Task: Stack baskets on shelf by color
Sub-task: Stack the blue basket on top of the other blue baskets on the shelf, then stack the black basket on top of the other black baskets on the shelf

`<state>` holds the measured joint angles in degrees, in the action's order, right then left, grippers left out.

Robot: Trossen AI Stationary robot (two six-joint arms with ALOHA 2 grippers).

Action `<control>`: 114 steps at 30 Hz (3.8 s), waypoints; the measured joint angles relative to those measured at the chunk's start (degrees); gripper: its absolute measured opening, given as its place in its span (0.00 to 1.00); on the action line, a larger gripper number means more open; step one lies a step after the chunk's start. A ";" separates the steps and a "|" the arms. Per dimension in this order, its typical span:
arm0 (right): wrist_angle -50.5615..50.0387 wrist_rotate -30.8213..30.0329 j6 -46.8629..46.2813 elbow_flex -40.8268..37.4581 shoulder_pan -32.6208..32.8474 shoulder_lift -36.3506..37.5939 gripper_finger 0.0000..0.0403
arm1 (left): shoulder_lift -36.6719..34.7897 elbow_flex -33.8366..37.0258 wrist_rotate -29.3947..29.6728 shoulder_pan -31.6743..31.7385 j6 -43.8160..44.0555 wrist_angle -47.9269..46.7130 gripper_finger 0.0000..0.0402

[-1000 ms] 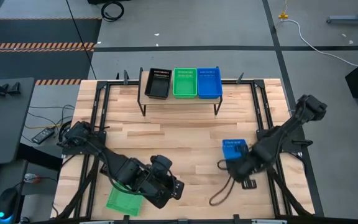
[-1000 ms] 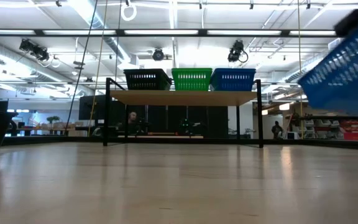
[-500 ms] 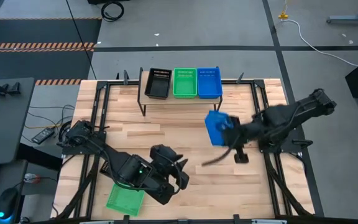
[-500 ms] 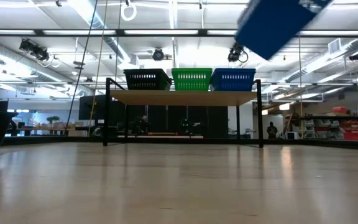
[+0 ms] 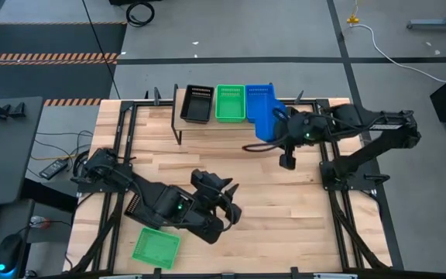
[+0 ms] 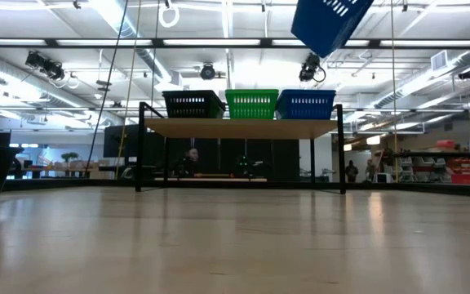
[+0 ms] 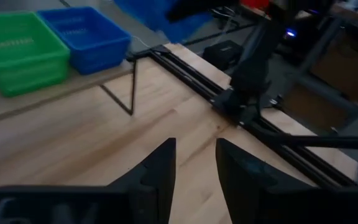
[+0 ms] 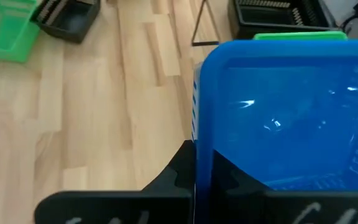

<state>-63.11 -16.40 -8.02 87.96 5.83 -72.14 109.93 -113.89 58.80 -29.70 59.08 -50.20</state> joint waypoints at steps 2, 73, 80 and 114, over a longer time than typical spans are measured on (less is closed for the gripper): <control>0.74 0.50 1.26 0.00 -1.48 -0.02 0.02 | 0.00 0.00 -1.73 0.43 -1.91 2.36 0.30; -2.10 22.08 39.09 -0.04 -36.34 -11.23 0.04 | 4.81 -0.17 -33.87 13.63 -7.23 40.07 0.30; -1.27 22.05 39.09 -0.04 -36.35 -11.23 0.08 | 4.81 -0.17 -35.60 13.58 -7.23 40.07 0.30; 0.96 24.47 28.54 3.07 -36.13 -6.19 0.42 | 2.32 -0.17 -37.11 12.97 -3.66 24.33 0.30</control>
<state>-62.15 8.07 20.53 91.04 -30.30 -78.33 112.25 -114.06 21.69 -16.73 55.42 -25.87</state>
